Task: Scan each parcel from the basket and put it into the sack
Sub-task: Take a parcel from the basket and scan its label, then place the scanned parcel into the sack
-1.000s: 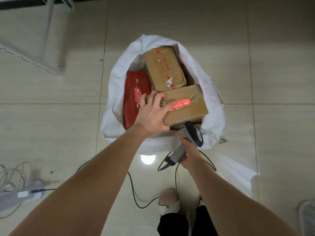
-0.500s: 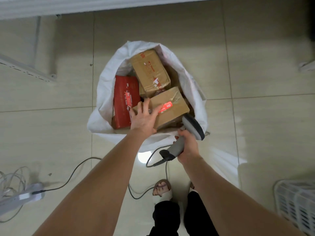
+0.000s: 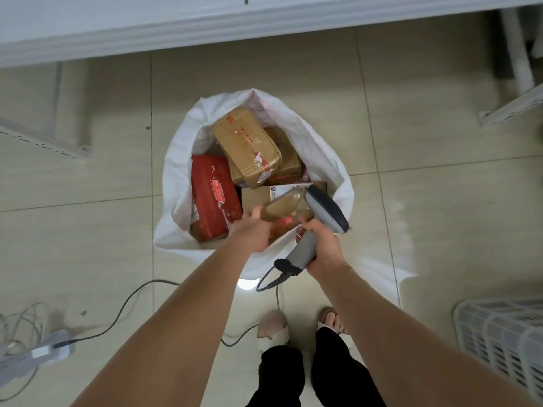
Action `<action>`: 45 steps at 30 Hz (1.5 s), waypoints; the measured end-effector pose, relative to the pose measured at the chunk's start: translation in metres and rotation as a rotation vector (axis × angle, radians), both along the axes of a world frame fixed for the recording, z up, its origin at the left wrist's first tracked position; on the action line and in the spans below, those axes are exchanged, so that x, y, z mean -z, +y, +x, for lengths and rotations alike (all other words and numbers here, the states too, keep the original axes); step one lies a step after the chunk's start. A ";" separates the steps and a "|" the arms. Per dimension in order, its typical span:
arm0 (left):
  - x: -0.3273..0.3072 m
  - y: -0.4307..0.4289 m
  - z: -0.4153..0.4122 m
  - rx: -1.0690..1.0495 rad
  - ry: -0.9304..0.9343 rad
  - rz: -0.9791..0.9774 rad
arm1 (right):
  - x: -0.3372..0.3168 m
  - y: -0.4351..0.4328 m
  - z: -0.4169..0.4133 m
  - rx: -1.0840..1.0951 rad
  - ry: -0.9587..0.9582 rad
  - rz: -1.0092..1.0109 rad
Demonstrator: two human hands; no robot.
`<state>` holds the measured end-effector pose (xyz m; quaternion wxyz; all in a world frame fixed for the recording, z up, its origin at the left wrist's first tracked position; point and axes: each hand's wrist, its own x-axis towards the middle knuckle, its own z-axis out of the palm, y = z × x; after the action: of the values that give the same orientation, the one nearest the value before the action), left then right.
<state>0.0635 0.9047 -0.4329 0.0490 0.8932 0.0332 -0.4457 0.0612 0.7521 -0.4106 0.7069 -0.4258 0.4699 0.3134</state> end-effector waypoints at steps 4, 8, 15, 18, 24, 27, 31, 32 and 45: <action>-0.002 -0.003 0.004 0.107 0.192 0.115 | 0.003 -0.004 -0.004 -0.017 -0.001 0.010; -0.001 -0.014 0.000 0.009 -0.038 0.068 | 0.006 -0.010 0.003 0.000 -0.025 0.013; 0.006 -0.033 0.025 -0.066 -0.166 -0.132 | 0.014 -0.010 0.012 -0.051 -0.007 0.034; 0.014 -0.026 0.017 -0.026 -0.093 0.059 | 0.023 -0.012 0.009 -0.044 0.022 0.019; 0.014 -0.035 0.022 -0.046 0.038 0.200 | 0.018 -0.016 0.007 -0.079 0.033 -0.062; -0.002 -0.031 0.023 -0.115 0.105 0.091 | 0.006 -0.025 0.010 -0.117 0.039 -0.130; -0.052 -0.027 0.036 -0.168 -0.038 0.097 | -0.027 -0.025 0.014 -0.107 -0.018 -0.096; -0.064 -0.027 0.040 -0.179 -0.061 0.108 | -0.038 -0.024 0.016 -0.101 -0.043 -0.090; -0.246 -0.052 0.073 -0.137 -0.258 0.128 | -0.203 -0.051 0.024 -0.108 -0.169 -0.096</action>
<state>0.1370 0.8527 -0.1870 0.0260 0.9400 0.1158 -0.3199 0.0847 0.7011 -0.2074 0.7049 -0.5089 0.3992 0.2912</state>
